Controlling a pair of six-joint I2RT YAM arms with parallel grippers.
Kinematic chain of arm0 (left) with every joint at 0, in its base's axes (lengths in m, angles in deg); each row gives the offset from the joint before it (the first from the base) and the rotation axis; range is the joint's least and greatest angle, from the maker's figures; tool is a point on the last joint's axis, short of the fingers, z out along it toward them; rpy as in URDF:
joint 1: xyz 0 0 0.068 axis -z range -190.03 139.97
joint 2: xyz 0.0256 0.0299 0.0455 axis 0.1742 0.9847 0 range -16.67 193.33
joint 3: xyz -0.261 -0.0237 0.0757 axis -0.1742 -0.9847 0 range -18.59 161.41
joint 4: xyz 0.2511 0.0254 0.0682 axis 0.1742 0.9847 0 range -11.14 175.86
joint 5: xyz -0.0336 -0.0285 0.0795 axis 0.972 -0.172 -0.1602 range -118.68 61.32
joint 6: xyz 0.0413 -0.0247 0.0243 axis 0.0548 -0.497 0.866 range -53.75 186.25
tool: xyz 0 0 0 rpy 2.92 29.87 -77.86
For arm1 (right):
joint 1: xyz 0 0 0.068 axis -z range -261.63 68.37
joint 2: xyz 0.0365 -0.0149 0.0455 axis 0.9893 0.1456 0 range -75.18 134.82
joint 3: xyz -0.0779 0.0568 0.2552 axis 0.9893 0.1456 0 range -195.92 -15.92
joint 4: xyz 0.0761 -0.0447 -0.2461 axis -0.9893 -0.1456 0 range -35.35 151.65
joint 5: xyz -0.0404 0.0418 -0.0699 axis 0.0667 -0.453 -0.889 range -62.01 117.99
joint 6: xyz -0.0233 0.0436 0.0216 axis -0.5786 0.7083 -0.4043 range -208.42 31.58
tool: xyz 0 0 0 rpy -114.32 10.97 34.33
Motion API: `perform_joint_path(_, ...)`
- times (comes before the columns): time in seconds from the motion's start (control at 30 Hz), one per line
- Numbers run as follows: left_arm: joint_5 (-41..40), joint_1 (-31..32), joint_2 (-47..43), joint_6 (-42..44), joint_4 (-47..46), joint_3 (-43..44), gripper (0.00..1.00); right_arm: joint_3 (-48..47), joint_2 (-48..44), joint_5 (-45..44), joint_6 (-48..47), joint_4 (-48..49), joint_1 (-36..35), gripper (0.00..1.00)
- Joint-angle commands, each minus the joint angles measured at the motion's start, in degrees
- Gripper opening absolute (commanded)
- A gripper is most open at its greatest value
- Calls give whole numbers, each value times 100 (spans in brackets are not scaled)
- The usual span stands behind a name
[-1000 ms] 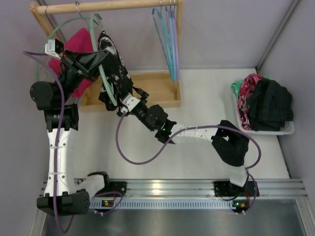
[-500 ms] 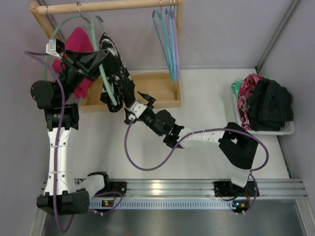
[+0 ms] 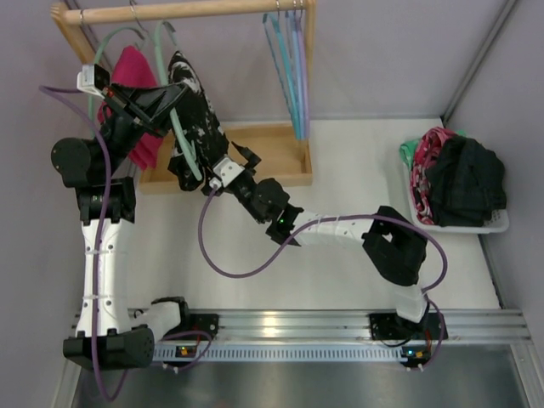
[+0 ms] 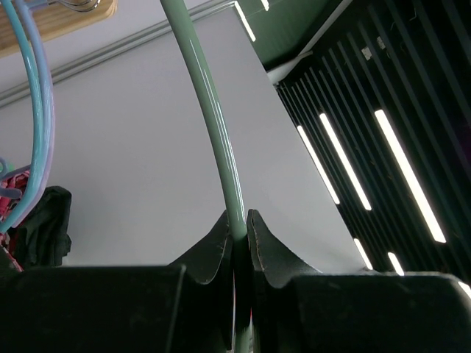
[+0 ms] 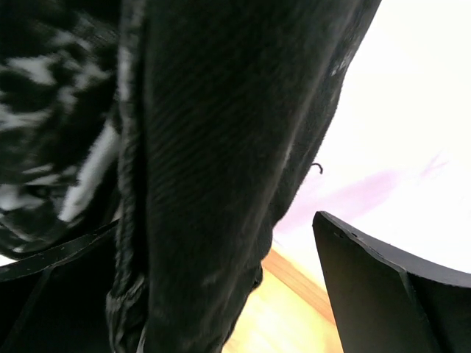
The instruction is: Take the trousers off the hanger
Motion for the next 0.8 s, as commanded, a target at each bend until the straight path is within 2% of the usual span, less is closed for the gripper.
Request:
perform_joint_path(0.0,-382,25,-218,73,-1162,441,0,-448,145,-242,211,153,120,99)
perform_joint_path(0.77,-400,34,-219,29,-1162,116,0,-1064,22,249,466,144,164,99)
